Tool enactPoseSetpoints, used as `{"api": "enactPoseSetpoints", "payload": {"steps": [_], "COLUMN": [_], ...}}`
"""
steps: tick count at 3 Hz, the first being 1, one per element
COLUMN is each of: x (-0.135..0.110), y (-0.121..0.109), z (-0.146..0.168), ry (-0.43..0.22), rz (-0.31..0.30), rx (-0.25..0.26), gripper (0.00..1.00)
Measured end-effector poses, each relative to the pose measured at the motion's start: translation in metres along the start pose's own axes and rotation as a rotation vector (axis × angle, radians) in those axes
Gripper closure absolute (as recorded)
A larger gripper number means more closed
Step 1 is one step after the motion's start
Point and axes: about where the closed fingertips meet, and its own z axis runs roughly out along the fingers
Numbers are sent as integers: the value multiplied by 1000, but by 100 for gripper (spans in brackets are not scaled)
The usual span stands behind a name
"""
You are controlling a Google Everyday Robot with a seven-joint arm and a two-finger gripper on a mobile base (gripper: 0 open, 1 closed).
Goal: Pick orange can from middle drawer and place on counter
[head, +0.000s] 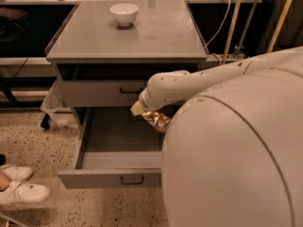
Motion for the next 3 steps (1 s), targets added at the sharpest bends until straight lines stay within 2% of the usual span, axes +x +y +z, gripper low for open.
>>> {"api": "enactPoseSetpoints", "payload": {"steps": [1, 2, 3], "x": [-41, -76, -117], "y": [-29, -105, -171], "z": [-48, -88, -124], "ry": [-23, -43, -94], "rz": [26, 133, 226], "rx": [98, 243, 385], "gripper": [100, 100, 100]}}
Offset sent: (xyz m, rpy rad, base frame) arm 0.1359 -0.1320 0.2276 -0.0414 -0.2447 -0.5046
